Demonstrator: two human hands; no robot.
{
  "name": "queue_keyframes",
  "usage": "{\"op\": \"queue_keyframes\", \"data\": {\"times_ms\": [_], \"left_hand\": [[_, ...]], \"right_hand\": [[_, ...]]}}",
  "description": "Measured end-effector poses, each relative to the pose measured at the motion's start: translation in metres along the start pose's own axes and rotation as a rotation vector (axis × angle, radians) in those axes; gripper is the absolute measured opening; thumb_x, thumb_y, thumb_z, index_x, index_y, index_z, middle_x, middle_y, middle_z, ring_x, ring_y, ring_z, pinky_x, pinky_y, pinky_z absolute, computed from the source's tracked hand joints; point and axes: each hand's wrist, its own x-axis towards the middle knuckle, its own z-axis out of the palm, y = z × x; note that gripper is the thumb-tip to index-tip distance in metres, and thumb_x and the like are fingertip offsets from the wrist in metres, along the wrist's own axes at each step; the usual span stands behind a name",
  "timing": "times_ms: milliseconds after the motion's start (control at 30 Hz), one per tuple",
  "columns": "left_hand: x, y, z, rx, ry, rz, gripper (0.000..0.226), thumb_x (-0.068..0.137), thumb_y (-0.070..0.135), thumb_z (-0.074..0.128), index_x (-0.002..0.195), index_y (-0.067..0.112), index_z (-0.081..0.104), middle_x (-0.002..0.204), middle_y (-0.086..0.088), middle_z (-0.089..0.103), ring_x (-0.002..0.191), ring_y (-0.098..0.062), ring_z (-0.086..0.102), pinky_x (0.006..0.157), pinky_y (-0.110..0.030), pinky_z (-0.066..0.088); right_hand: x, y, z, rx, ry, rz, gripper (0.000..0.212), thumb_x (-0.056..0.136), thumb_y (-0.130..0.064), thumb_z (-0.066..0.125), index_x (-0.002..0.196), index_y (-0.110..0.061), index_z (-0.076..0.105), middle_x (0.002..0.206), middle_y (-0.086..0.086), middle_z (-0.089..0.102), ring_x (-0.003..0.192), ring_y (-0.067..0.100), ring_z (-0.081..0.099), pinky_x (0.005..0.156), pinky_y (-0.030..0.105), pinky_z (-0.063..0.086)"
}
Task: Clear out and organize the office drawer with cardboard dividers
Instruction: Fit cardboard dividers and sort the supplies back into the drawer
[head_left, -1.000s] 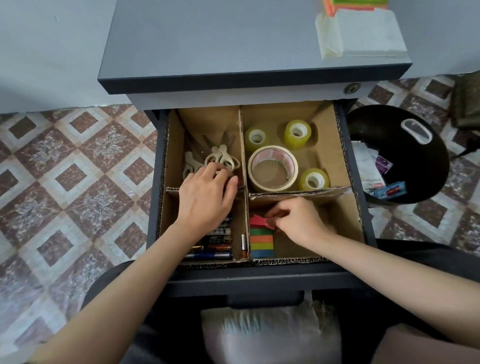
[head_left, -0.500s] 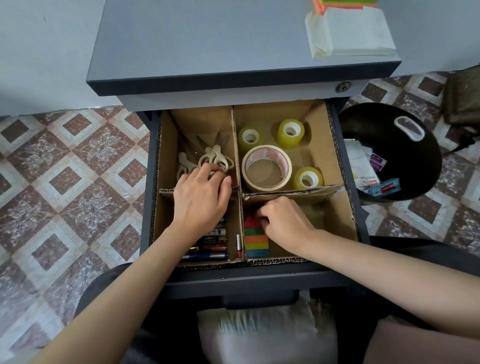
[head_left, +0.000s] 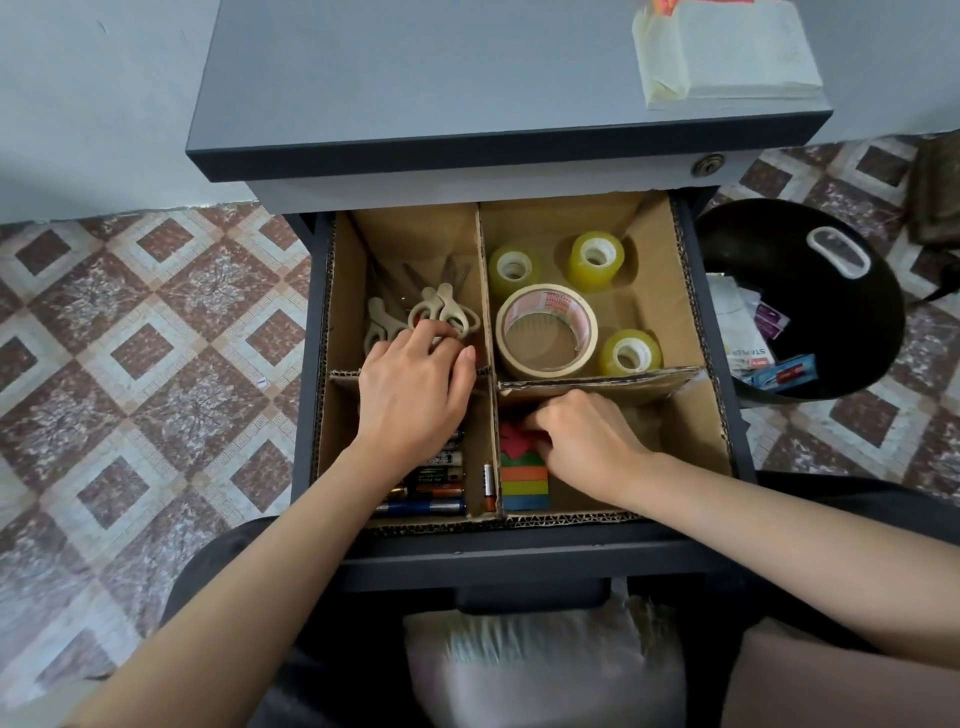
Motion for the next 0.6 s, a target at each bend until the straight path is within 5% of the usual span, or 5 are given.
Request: {"op": "queue_keyframes", "data": {"times_ms": [600], "left_hand": [[0.000, 0.001, 0.001, 0.016, 0.005, -0.007, 0.047, 0.094, 0.030, 0.033, 0.084, 0.009, 0.074, 0.098, -0.006, 0.068, 0.082, -0.023, 0.065, 0.068, -0.031, 0.043]], "right_hand": [[0.003, -0.011, -0.005, -0.094, -0.015, -0.110, 0.025, 0.088, -0.004, 0.052, 0.109, -0.010, 0.064, 0.106, 0.006, 0.066, 0.097, 0.027, 0.062, 0.077, 0.032, 0.046]]}}
